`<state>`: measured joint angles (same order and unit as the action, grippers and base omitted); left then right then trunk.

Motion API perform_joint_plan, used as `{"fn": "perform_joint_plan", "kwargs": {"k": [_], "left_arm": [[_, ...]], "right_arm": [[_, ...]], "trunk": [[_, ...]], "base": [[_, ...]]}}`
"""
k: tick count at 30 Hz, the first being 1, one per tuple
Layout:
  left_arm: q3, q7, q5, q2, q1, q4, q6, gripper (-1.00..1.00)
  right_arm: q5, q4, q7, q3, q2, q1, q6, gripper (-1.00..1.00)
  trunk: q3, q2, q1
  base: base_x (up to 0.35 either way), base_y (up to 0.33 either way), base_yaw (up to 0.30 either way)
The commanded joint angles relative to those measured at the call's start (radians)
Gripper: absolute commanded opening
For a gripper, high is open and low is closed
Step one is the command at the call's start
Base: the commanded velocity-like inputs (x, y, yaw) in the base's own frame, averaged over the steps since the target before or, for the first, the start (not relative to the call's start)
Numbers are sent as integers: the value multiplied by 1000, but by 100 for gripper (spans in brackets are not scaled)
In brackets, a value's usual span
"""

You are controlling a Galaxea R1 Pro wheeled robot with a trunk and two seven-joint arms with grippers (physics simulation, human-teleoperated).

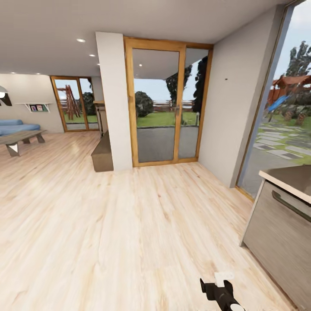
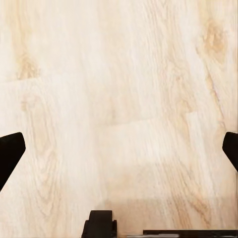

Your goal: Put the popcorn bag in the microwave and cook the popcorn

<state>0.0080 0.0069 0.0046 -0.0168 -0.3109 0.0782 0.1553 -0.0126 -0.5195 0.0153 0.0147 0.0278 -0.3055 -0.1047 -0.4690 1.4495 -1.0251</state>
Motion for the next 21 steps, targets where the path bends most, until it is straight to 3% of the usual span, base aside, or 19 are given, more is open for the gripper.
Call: {"fn": "perform_joint_plan", "kwargs": {"k": [1, 5, 8, 21], "left_arm": [[1, 1, 0, 0, 13, -2, 4, 100], [0, 1, 1, 0, 57, -5, 4, 100], [-1, 1, 1, -2, 93, -6, 3, 100], [-1, 1, 0, -14, 119, -2, 4, 100]], "right_arm": [[0, 10, 2, 1, 0, 0, -3, 100], [7, 120, 3, -3, 4, 2, -9, 100], [12, 272, 3, -7, 9, 2, -81, 100], [14, 297, 3, -11, 3, 35, -93, 100]], "trunk": [[-1, 1, 0], [-1, 1, 0], [-1, 1, 0], [-1, 1, 0]], "base": [[0, 0, -300], [0, 0, -300], [0, 0, -300], [0, 0, -300]]}}
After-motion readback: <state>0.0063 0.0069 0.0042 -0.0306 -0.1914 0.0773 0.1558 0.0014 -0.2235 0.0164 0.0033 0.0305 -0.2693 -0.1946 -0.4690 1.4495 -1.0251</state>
